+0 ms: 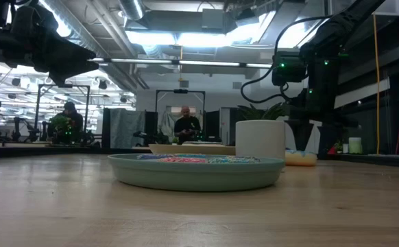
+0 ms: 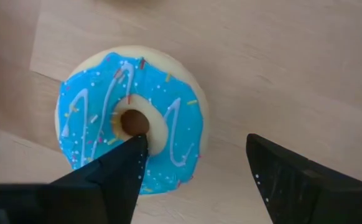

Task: Pick & Place donuts
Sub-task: Put the large blue donut on the gray plate

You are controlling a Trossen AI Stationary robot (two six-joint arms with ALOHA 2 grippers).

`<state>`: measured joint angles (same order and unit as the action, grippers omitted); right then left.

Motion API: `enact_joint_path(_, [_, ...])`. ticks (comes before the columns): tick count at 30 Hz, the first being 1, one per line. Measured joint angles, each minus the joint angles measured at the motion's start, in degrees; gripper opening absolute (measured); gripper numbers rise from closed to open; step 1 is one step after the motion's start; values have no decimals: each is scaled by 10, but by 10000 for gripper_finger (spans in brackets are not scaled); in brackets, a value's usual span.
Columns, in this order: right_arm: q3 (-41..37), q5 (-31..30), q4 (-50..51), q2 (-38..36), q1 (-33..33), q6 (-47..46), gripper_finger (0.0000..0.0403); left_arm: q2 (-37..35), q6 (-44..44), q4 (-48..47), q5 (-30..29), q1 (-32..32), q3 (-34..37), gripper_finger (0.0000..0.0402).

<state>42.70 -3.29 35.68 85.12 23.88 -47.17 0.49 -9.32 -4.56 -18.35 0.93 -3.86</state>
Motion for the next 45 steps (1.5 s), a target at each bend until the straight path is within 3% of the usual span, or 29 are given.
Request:
enact_joint_path(13, [0,-14,0,0,0,10,169,0,0,0,0,0,0,196])
enact_joint_path(31, [0,-25,-6,0,-1,12,52,0,0,0,0,0,0,196])
enact_joint_path(37, [14,-24,17,-1,0,29,37,0,0,0,0,0,0,196])
enact_joint_path(45, [92,-23,94,-2,0,92,41,0,0,0,0,0,0,196])
